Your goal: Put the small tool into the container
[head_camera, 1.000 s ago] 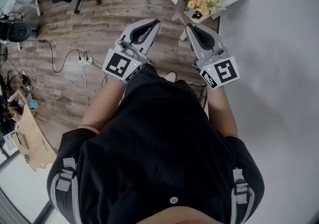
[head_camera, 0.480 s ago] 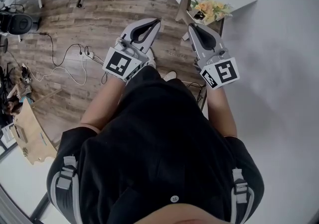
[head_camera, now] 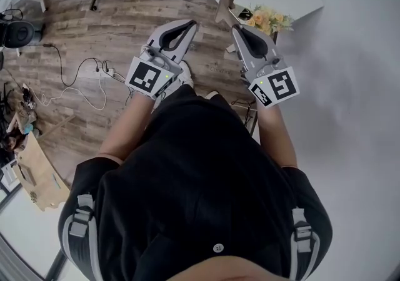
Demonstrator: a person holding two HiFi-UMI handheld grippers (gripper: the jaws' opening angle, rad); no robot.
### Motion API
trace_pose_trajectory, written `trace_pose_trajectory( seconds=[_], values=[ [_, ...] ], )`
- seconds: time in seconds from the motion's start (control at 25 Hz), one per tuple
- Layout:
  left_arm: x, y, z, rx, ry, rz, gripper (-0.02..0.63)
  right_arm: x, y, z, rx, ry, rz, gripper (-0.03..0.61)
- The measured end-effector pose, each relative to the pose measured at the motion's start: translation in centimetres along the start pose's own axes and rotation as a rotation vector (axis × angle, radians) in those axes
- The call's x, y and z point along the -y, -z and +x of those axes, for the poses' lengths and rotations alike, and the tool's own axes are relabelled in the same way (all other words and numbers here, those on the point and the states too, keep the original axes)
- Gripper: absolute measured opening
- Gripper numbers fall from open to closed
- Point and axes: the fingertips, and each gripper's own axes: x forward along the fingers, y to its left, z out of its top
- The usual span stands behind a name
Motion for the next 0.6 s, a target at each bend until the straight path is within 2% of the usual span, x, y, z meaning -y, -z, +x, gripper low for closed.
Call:
trace_pose_trajectory(
  seconds=[0.12,0.44,0.6],
  values=[
    [-3.7,-0.3,0.7,-0.008,0.008,0.008,0.008,0.8,-0.4,3.7,-0.011,-0.002,0.009,0.020],
    [-7.5,0.0,1.5,-0.011,0.026,0.011,0.009,1.6,0.1,7.3,-0.021,0.007,0.011,0.020],
    [-8.3,1.0,1.7,0.016,0.043,0.002,0.009,1.8,1.2,7.9,-0.017,0.020,0.016,0.019]
  ],
)
